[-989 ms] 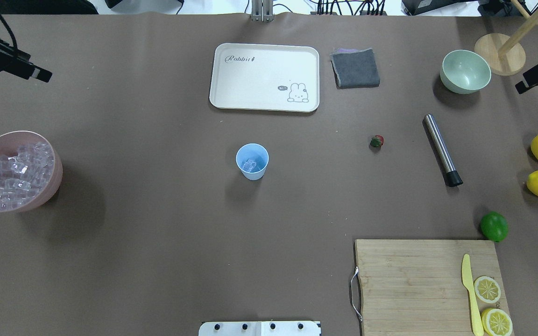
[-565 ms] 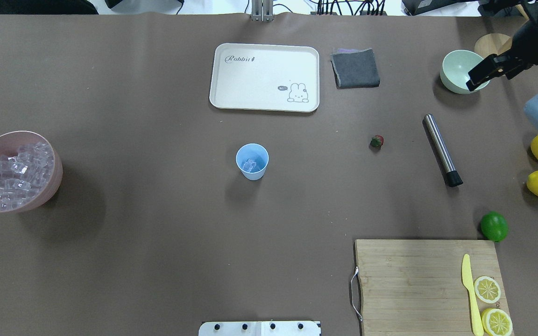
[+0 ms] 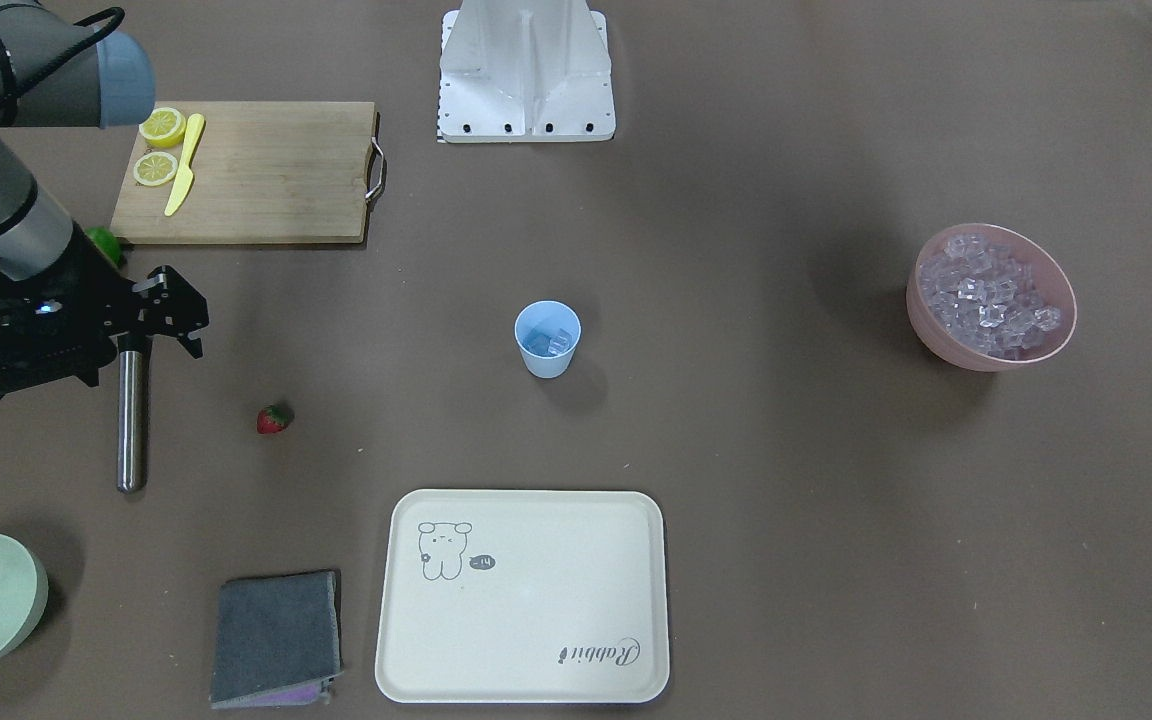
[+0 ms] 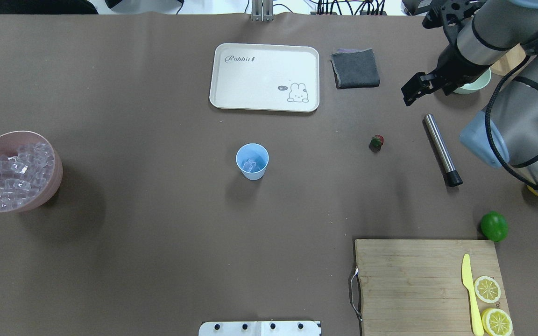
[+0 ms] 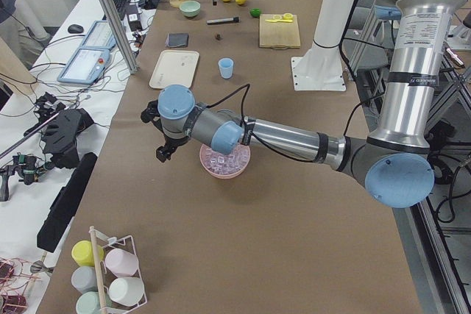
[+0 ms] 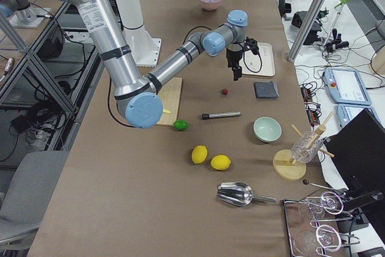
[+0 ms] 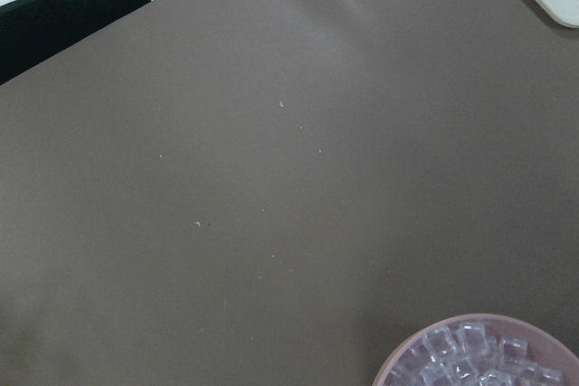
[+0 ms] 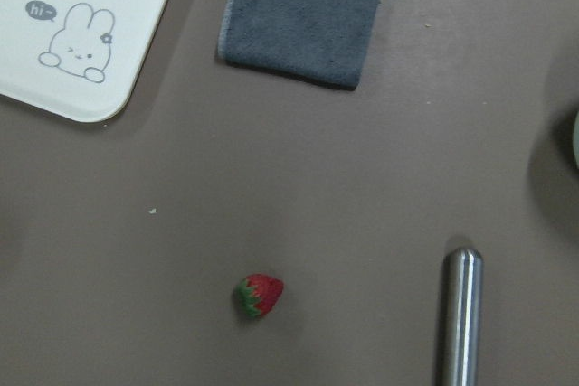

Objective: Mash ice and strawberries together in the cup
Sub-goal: 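Move the right gripper above the red strawberry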

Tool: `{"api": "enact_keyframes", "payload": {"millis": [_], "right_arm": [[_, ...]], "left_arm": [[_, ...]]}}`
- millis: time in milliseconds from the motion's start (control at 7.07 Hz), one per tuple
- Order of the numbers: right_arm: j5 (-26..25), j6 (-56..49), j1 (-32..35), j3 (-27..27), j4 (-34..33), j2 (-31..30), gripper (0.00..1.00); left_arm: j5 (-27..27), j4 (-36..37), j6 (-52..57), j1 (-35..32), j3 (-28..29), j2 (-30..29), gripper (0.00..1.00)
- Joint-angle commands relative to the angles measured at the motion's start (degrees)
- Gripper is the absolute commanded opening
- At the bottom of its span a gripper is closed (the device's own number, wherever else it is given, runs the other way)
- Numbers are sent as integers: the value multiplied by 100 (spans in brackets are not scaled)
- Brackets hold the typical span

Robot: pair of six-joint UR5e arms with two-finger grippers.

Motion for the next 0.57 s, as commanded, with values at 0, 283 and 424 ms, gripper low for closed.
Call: {"api": "enact_keyframes", "payload": {"millis": [0, 283, 424], "right_arm": [[-94, 127, -341, 13, 40, 57, 100], [-235, 258, -544, -48, 40, 57, 100], [-253, 389, -589, -57, 31, 23, 100]], "left_arm": [[-7, 13, 30, -41, -95, 171, 97], [-6, 48, 22, -33, -77, 171, 97], [-15, 22, 22, -68, -129, 223, 97]]}}
